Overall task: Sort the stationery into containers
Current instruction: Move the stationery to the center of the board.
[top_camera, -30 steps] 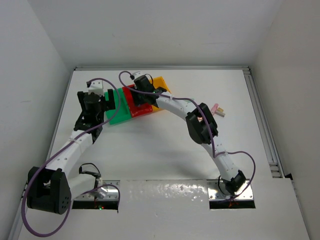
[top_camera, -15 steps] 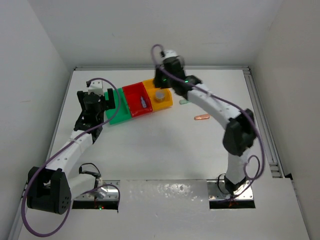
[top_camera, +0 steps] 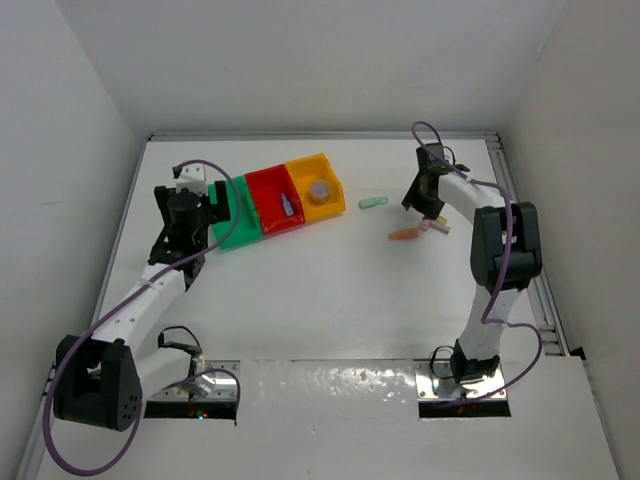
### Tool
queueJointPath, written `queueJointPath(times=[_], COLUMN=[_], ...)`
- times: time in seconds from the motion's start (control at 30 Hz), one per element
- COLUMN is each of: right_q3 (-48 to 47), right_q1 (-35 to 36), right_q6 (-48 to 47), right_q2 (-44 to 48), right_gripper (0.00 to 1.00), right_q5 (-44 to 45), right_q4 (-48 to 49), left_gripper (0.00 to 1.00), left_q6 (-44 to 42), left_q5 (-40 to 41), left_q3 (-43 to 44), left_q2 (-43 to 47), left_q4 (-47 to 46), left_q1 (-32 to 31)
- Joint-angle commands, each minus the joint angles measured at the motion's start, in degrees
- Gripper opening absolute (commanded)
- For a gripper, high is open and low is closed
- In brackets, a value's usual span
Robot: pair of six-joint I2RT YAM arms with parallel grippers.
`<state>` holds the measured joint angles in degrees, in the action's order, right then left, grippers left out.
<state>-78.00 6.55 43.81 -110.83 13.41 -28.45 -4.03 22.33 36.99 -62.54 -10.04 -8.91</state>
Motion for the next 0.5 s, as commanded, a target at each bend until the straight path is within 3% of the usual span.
queueJointPath(times=[0.0,0.47], right_q3=[-3.0,-7.1], right_q1=[-1.4,-2.9], right_q6=[-2.6,-9.8], right_q2=[0.3,-7.8], right_gripper=[0.49,0.52], right_q5=[0.0,3.7], right_q4=[-0.8,0.0], left_gripper=[1.0,1.0], left_q6=[0.3,0.8], left_q5=[1.1,0.6], left_q3=[-0.6,-0.1], left_q2=[1.7,1.5], left_q4=[-1.8,-1.6], left_q1=[0.4,0.3])
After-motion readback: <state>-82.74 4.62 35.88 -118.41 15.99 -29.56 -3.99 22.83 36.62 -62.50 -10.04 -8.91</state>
